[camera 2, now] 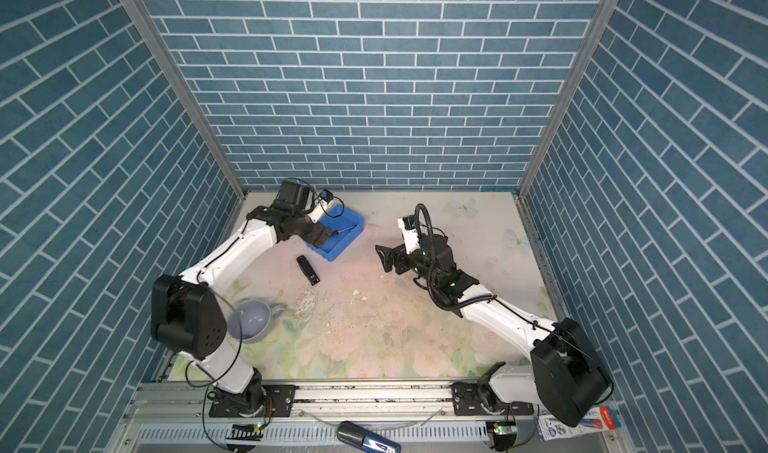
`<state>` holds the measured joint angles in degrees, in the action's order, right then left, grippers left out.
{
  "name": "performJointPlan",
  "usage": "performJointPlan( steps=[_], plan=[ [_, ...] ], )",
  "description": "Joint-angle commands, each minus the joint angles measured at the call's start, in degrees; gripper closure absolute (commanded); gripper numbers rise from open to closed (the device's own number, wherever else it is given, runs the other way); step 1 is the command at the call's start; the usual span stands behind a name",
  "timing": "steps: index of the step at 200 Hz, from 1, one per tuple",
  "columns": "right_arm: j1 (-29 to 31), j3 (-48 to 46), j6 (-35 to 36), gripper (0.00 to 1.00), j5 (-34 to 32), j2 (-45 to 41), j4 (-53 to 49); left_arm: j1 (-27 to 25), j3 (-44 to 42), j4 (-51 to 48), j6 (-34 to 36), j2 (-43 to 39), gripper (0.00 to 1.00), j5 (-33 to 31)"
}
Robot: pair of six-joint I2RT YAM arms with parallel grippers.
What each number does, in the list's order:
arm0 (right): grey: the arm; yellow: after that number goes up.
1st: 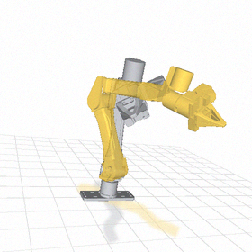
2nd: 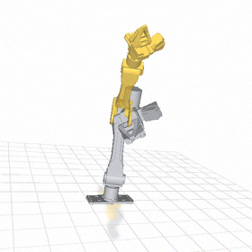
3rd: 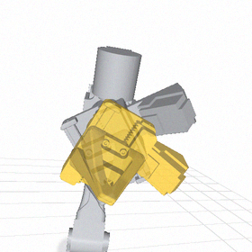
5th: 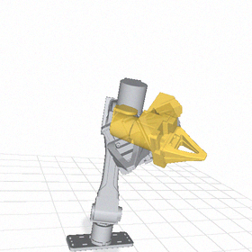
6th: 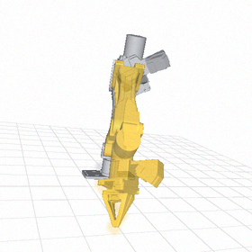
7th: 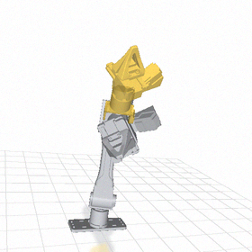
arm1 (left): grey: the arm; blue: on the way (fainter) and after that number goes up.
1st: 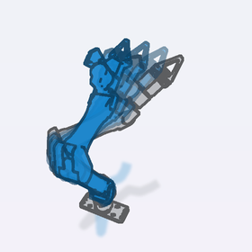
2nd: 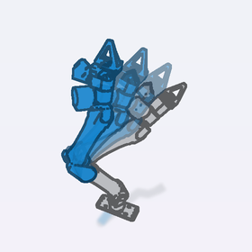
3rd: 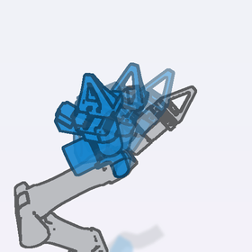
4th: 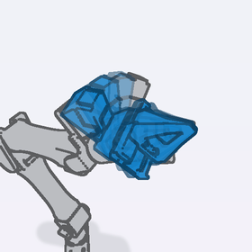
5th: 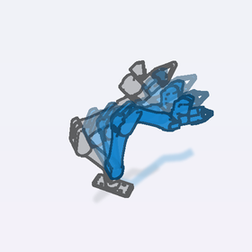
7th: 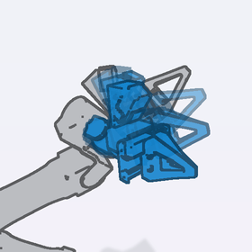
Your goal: Put the screwdriver in the bin
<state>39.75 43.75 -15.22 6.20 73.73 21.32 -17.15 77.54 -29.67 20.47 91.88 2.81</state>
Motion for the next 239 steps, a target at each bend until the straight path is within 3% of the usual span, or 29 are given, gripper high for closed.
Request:
performJointPlan(
  steps=[1,28,57,95,153,201,239],
  plan=[
    [0.16,1.35,3.01,0.03,-2.94,-2.81,-0.86,0.21,-7.88,11.5,-4.96,-7.58,0.0,4.17],
    [-0.52,0.3,4.76,0.01,-6.18,-5.53,-2.99,0.2,-19.27,21.73,-7.84,-17.69,0.0,2.8],
    [-2.67,-1.62,6.83,0.01,-9.48,-9.41,-4.78,0.32,-30.02,30.21,-10.2,-26.53,0.0,-2.91],
    [-10.08,-7.14,9.36,0.01,-13.42,-16.25,-5.9,0.36,-43.5,40.62,-10.86,-33.43,0.0,-10.58],
    [-24.28,-20.1,14.63,0.01,-19.78,-20.9,-2.59,1.01,-54.86,51.54,-9.56,-31.07,0.0,-18.84],
    [-32.24,-29.11,17.25,0.02,-17.5,-10.45,13.22,2.95,-60.65,59.93,-9.37,-26.2,0.0,-21.86],
    [-35.84,-27.05,17.51,0.02,-15.03,-0.12,23.05,6.06,-59.13,68.58,-7.99,-19.19,0.0,-19.13]
  ],
)
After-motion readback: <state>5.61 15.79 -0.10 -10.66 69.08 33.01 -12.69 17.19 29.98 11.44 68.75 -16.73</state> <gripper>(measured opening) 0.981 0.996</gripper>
